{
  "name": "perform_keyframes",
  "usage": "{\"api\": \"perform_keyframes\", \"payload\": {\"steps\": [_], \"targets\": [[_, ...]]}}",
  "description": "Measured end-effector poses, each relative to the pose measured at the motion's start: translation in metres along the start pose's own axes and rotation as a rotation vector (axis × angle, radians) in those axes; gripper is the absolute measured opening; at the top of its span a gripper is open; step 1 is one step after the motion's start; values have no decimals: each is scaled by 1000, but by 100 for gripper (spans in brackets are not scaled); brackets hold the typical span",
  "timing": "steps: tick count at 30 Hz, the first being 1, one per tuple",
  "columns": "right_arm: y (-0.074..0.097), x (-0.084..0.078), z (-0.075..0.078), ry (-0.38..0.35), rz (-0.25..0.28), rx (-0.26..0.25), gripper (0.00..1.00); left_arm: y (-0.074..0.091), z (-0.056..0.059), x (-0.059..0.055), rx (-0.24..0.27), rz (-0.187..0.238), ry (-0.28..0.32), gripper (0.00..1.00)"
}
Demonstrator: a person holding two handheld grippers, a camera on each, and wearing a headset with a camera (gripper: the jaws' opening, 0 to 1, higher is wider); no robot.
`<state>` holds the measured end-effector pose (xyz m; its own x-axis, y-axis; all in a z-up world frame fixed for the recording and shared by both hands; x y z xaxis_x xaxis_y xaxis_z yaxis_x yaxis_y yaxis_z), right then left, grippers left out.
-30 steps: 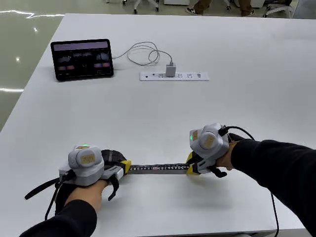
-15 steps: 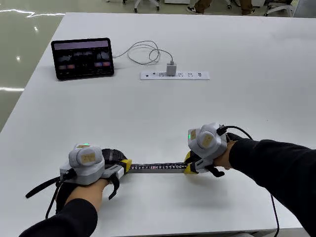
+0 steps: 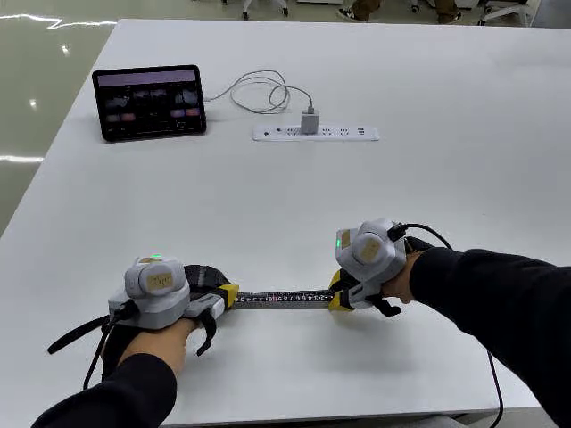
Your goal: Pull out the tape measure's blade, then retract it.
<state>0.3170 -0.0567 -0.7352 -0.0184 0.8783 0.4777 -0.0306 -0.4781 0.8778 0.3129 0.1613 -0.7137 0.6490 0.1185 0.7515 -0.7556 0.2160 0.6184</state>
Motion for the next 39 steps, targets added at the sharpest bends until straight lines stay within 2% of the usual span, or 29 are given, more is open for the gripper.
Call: {"api": "perform_keyframes", "payload": {"steps": [18,39], "targets": [[-4,8,1,-17,20,-3,11,1,0,0,5,0,-1,62],[-12,21,0,3,37,3,11,1,0,0,5,0,2,62]]}}
Point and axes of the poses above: the centre of the closed fingertips' face, and the gripper's own axes: y roughly backward along the fingers, z roughly to its right, x roughly out of its top, the point moved 3 cm from there along y, roughly backward along the fingers, and after that the axes turned 5 degrees about y, right-handed, at the moved point
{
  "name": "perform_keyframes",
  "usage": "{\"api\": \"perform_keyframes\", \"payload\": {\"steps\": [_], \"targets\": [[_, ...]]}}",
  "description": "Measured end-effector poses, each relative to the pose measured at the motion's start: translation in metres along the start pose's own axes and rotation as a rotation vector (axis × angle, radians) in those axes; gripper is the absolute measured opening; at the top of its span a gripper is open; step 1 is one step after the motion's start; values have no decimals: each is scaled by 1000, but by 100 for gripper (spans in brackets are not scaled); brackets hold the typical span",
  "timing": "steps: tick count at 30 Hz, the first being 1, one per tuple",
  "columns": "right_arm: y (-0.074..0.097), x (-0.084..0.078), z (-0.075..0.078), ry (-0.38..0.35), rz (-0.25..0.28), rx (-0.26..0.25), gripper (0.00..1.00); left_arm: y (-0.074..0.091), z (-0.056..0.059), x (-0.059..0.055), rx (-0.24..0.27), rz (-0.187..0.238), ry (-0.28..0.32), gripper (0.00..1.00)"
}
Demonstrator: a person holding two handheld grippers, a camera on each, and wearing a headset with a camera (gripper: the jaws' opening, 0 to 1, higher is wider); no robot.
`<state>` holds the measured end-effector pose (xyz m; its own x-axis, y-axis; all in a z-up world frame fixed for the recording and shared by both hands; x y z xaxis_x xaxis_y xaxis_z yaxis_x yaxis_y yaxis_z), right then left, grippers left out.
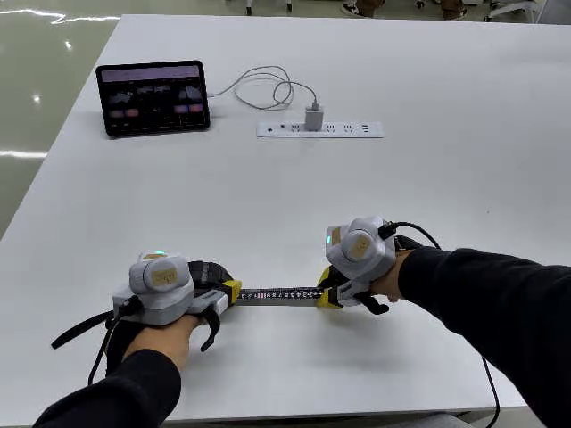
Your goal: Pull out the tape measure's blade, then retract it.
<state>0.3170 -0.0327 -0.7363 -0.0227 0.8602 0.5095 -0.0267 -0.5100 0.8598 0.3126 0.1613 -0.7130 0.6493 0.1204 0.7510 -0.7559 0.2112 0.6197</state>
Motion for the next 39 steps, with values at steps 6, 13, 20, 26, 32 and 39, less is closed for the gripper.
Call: {"api": "perform_keyframes", "payload": {"steps": [6,13,20,26,32,39], "targets": [[-1,3,0,3,4,-1,11,-1,-1,0,1,1,1,62],[-2,5,-1,4,7,-1,11,-1,-1,0,0,3,2,62],[-3,8,-2,-1,22,-4,11,0,0,0,1,2,3,62],[-4,9,-1,4,21,-3,11,0,0,0,1,1,4,61],[-5,10,-1,7,19,-2,11,0,0,0,2,1,4,61],[-8,13,-1,18,37,-3,11,0,-1,0,5,0,5,61]]}}
Point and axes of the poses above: the centre of the closed fingertips' face, and the gripper's own axes: y roughly backward along the fingers, z roughly to its right, x roughly out of its top, the point moved 3 cm from there along y, roughly backward along the fingers, and after that the axes turned 5 degrees about y, right-handed, at the moved point
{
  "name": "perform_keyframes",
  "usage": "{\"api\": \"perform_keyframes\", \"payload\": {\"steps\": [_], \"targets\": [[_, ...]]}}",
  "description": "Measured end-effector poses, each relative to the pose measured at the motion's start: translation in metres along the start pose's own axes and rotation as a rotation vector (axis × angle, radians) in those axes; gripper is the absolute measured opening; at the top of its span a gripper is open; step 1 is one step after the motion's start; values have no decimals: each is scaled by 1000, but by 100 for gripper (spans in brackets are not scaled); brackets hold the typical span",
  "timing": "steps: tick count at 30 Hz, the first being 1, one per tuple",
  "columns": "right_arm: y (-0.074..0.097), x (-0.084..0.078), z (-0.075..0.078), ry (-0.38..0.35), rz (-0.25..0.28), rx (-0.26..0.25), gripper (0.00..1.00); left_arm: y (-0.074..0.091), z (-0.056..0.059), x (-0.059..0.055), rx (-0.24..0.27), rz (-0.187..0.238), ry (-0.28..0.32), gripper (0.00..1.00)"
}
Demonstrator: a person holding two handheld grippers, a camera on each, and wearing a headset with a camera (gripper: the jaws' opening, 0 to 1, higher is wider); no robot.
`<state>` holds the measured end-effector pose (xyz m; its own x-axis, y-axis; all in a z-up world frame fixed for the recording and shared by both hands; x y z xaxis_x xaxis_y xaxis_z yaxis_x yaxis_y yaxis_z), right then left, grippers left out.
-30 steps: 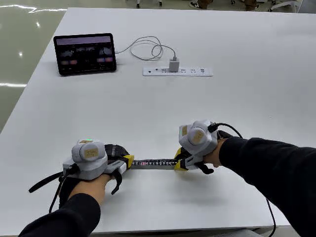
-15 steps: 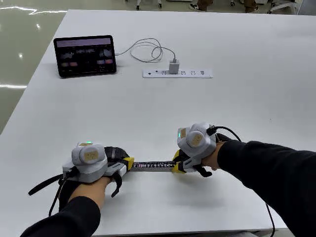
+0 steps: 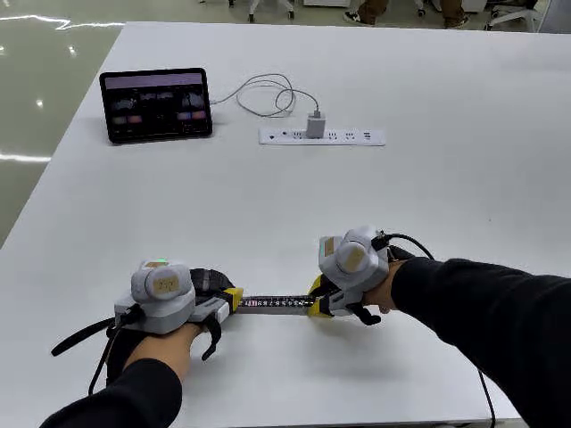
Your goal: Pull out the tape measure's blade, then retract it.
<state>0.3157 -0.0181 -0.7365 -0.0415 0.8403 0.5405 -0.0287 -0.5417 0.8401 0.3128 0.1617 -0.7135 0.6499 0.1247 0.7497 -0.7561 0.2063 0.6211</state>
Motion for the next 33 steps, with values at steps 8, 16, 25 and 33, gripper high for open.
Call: {"api": "perform_keyframes", "payload": {"steps": [8,16,25,33], "targets": [[-3,5,-1,4,14,1,11,-1,0,0,-1,2,3,61],[-5,8,-1,8,18,3,11,0,0,0,-1,1,4,61],[-7,10,0,9,24,8,11,0,0,0,-1,2,5,61],[-9,13,1,2,30,15,11,0,0,0,0,1,5,61]]}}
Point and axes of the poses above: the centre of the closed fingertips' face, and the gripper's own axes: y roughly backward along the fingers, z roughly to its right, x roughly out of its top, the point moved 3 cm from there along y, roughly backward along the fingers, and after that the axes turned 5 degrees about y, right-handed, at the moved point
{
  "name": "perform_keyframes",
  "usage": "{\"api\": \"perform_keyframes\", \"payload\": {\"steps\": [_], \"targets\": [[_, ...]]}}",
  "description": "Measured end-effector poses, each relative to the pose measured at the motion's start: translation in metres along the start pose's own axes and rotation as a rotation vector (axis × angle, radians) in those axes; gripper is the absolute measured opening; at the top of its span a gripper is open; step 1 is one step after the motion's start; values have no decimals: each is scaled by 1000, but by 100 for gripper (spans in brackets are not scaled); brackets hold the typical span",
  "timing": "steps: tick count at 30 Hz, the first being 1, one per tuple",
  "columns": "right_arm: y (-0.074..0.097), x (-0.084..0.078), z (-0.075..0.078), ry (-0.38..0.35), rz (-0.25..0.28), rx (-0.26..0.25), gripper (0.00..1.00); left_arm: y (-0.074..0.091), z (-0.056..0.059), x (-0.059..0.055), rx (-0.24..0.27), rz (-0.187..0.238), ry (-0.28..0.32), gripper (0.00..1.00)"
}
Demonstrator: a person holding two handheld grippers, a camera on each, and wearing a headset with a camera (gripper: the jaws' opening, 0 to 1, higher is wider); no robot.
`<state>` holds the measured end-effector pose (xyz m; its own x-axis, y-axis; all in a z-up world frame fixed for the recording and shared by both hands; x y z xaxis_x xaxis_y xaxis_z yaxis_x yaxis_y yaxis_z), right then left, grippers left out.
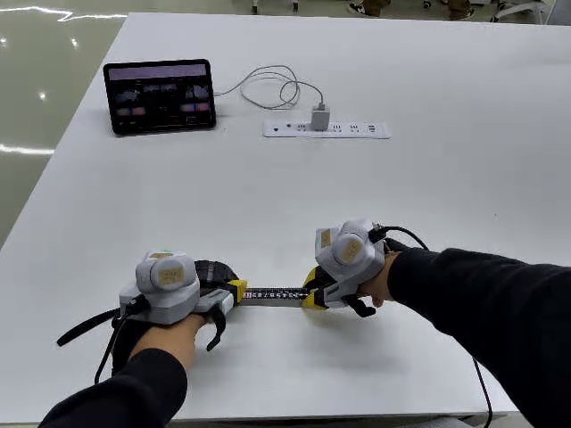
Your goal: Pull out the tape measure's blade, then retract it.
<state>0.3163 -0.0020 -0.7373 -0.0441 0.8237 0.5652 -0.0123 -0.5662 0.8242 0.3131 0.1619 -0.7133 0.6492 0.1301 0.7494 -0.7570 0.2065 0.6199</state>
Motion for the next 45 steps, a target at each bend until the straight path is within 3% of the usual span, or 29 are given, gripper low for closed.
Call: {"api": "perform_keyframes", "payload": {"steps": [45], "targets": [[-10,16,2,6,36,4,11,-1,0,0,2,1,7,61]]}}
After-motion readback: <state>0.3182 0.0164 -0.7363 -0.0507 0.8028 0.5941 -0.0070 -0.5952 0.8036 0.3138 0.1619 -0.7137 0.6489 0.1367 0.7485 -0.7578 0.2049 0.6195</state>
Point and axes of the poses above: the centre of the closed fingertips' face, and the gripper's own axes: y roughly backward along the fingers, z roughly to its right, x roughly out of its top, the point moved 3 cm from there along y, roughly backward along the fingers, and after that the axes turned 5 degrees about y, right-handed, at the moved point
